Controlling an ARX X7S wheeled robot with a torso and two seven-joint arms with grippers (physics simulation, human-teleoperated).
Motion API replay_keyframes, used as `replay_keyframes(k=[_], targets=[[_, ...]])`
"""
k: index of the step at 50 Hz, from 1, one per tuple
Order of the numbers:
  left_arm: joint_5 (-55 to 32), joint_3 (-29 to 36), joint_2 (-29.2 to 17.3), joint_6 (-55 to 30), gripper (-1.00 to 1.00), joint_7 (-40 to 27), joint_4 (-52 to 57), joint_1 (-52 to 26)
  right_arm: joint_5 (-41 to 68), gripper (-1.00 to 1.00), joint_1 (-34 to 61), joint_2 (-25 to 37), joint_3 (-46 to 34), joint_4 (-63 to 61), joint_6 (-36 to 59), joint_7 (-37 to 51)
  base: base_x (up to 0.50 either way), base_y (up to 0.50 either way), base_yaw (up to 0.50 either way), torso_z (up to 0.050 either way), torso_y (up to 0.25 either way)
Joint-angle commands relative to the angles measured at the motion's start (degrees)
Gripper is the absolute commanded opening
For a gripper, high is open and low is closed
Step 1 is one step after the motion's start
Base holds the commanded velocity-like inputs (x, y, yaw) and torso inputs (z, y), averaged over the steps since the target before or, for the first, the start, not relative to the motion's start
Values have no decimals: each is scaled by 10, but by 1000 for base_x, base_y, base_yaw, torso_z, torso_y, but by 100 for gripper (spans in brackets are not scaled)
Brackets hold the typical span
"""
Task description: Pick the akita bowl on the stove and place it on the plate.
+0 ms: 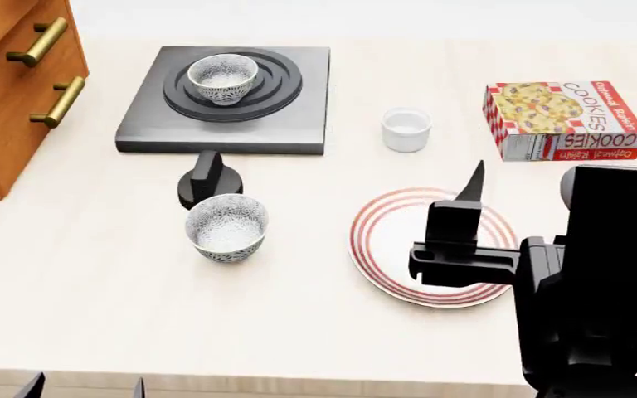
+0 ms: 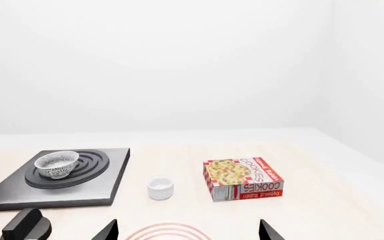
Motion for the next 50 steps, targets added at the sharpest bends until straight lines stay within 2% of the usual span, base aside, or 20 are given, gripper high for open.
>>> replay_keyframes(k=[1,9,15,20,25,28,34,50], targets=[[-4,5,-3,3,100,-4,-5,-3,4,100,-1,2,0,0,1,2,0,0,0,0,0],[1,9,-8,22,100,-7,11,-1,7,100,-2,3,0,0,-1,4,0,0,0,0,0],[15,20,-21,7,100,-5,48,-11,10,100,0,3,0,0,3,6,0,0,0,0,0],[-3,17,-27,-57,100,-1,95,-42,10,100,-4,5,-1,3,-4,6,0,0,0,0,0],[-6,28,-34,-169,100,-2,156,-113,14,100,0,4,2,-2,4,9,0,0,0,0,0],[-11,28,-32,-209,100,-4,163,-144,12,100,-6,6,-1,5,-9,7,0,0,0,0,0],[7,46,-31,-259,100,-3,144,-222,16,100,-1,5,1,3,-2,10,0,0,0,0,0],[-43,-8,14,-390,100,-34,40,-372,22,100,1,5,5,-2,-2,15,0,0,0,0,0]])
